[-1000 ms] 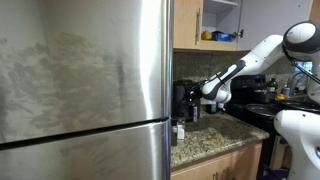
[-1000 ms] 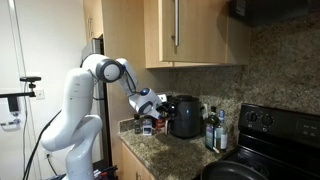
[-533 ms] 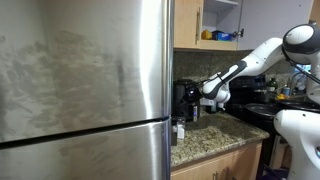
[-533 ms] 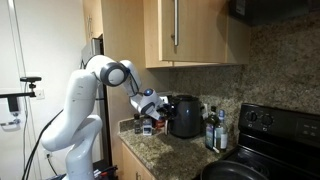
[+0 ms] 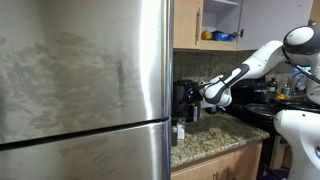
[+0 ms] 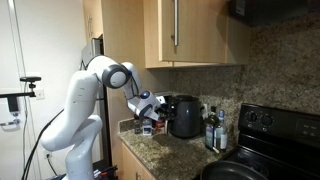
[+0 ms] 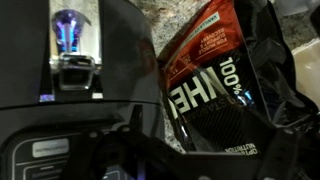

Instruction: Turn off the air fryer

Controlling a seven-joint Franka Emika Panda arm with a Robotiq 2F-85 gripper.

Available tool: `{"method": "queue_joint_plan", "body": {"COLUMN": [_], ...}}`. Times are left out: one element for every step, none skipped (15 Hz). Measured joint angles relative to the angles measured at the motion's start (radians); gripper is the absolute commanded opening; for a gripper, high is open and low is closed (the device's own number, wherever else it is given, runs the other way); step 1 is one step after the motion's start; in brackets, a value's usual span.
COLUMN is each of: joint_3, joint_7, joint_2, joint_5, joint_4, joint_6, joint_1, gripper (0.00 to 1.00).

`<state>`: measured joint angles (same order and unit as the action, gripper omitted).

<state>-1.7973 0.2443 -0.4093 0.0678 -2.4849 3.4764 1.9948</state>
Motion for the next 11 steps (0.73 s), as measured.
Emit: {"method": "queue_joint_plan", "body": {"joint_3": [0.037, 0.089, 0.141, 0.200, 0.262, 0.314, 0.340, 0.340, 0.334, 0.328, 0.323], "joint_7": [0.000, -0.002, -0.009, -0.022, -0.038, -0.054, -0.065, -0.070, -0.075, -0.076, -0.076], "joint_2": [0.013, 0.030, 0.051, 0.074, 0.099, 0.124, 0.143, 0.149, 0.145, 0.138, 0.131], "joint_5": [0.007, 0.008, 0.008, 0.007, 0.004, 0.004, 0.004, 0.004, 0.004, 0.004, 0.004], "joint_4": [-0.014, -0.021, -0.028, -0.037, -0.044, -0.051, -0.057, -0.058, -0.058, -0.058, -0.058], "joint_6": [0.000, -0.006, -0.010, -0.013, -0.016, -0.019, -0.020, -0.021, -0.025, -0.027, -0.028], "joint_1": [-0.024, -0.063, -0.107, -0.162, -0.222, -0.277, -0.308, -0.310, -0.305, -0.302, -0.301], "gripper": [1.00, 1.00, 1.00, 1.00, 1.00, 1.00, 1.00, 1.00, 1.00, 1.00, 1.00]}}
